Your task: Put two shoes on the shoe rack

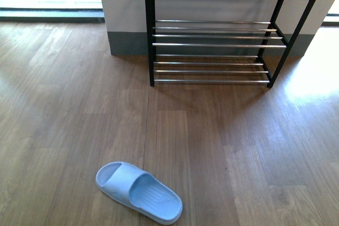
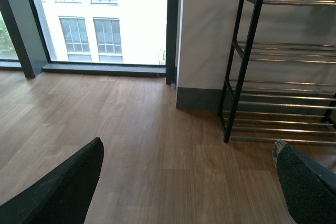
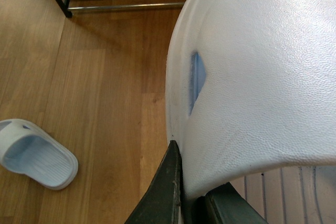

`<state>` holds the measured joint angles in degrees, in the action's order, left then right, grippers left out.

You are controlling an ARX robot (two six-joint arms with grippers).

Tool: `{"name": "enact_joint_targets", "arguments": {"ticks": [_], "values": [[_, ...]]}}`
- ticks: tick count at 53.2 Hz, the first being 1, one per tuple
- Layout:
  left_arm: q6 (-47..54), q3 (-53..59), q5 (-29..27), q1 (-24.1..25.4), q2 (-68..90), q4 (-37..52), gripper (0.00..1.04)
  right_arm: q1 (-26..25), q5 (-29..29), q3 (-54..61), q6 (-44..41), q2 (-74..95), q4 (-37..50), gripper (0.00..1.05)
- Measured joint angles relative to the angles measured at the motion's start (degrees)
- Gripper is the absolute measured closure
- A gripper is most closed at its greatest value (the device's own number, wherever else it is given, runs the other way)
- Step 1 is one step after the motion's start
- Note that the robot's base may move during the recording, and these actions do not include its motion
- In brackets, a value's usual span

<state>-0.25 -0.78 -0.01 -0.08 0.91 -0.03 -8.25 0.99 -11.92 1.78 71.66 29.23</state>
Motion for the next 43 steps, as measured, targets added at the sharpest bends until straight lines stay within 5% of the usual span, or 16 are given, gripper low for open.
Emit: {"name": "enact_joint_targets", "arguments": {"ticks": [3,10,26,35,43], "values": [[0.0,0.0,0.0,0.0,0.0,0.0,0.09,0.0,0.0,0.0,0.0,0.0,0.0,1.03],[-6.0,-2.4,-14.4,-4.9,12.2,-0.2,0.09,0.0,0.1,0.0,0.0,0.0,0.0,1.03],[-0.8,-12.1,1.9,-8.3,80.1,42.2,0.09,0.0,-0.1,0.0,0.0,0.0,0.0,1.03],[5.3,-22.9,7.4,-11.4,107.6,40.0,0.09,0.0,-0.1,0.0,0.0,0.0,0.0,1.03],[7.6,-31.6,5.8,-13.1,120.8,36.8,0.09,0.0,-0.1,0.0,0.0,0.0,0.0,1.03]]}}
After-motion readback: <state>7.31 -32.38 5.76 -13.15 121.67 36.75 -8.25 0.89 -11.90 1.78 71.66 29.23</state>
